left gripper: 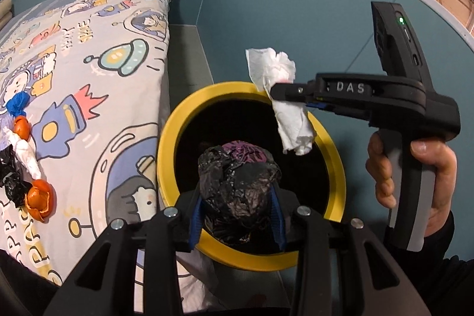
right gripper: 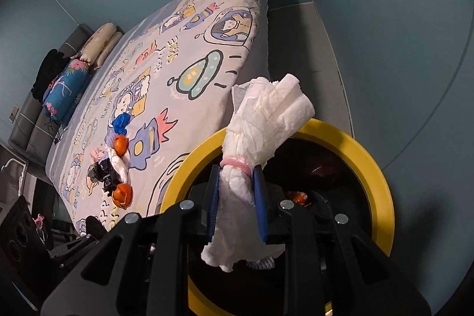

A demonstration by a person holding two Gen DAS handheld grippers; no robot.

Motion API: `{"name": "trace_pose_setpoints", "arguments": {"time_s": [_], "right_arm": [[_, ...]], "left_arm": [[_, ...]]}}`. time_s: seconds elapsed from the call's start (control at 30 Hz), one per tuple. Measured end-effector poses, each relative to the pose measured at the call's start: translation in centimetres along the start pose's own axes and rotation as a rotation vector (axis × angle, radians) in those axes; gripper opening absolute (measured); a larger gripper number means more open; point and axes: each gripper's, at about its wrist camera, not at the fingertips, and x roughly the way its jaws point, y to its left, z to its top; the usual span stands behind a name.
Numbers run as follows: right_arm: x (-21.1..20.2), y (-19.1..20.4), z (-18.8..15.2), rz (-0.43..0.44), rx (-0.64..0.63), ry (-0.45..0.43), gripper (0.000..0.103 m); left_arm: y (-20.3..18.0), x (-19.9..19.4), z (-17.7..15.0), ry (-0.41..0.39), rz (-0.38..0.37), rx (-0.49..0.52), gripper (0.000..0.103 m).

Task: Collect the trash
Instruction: 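Open both tools to drop the bag and tissue into the bin, then move both tools back over the remaining trash on the bed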

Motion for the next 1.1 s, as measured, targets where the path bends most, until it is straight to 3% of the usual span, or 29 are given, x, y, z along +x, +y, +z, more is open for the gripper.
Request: {"name": "trace_pose_setpoints", "arguments": {"time_s": [0.1, 0.23, 0.37, 0.67, 1.1], "right_arm": [[0.0, -0.2, 0.0, -0.004, 0.007, 0.001, 0.022], [-0.4, -0.8, 0.1, 0.005, 0.034, -0.013, 0.036], [-0.9, -1.3, 0.4, 0.003, 0.047, -0.03, 0.036], [-2.2, -0.3, 0.7, 0.036, 0.023, -0.068, 0.039], [-2.4, 6.7, 1.1, 0.081, -0.127, -0.075, 0.047]], "left_arm": [[0.1, 0.2, -0.1, 0.008, -0.008, -0.011, 0.042], [0.3, 0.1, -0.2, 0.004, -0.013, -0.024, 0.055], [0.6, -0.5, -0.1, -0.007, -0.016, -0.04, 0.065], [3.2, -2.6, 0.5, -0.058, 0.036, -0.094, 0.067], [9.6, -8.1, 0.7, -0.158, 0.175, -0.199, 0.075]]}}
